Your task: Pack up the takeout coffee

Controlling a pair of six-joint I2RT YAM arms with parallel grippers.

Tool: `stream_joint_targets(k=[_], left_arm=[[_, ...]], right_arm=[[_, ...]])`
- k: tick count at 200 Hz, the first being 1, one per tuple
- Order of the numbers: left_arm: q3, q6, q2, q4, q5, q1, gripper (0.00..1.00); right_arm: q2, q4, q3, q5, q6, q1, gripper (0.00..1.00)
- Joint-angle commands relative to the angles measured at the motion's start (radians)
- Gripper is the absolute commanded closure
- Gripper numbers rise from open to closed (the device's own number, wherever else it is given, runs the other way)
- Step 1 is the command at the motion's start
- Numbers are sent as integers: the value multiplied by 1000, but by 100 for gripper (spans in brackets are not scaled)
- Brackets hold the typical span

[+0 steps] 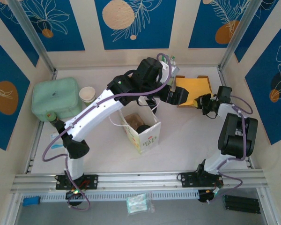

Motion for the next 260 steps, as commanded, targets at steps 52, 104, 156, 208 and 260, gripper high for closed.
stream_joint_targets(k=[52,104,156,208,260], left_arm=[[32,31,-66,-14,-32,-2,1],[-18,21,-144,27,-102,1,1],[-107,28,-251,57,-206,18,1],[-231,9,-371,70,-251,100,1],[-373,-54,-484,89,-223,262,0]], right_arm=[[-246,-195,202,-52,-71,-10,100],[-377,-312,325,-84,-106,13,100],[-455,-404,483,-134,-118,53,100],[-452,-466,658,-186,-132,139,100],[-413,-513,827,-217,-162,305,100]])
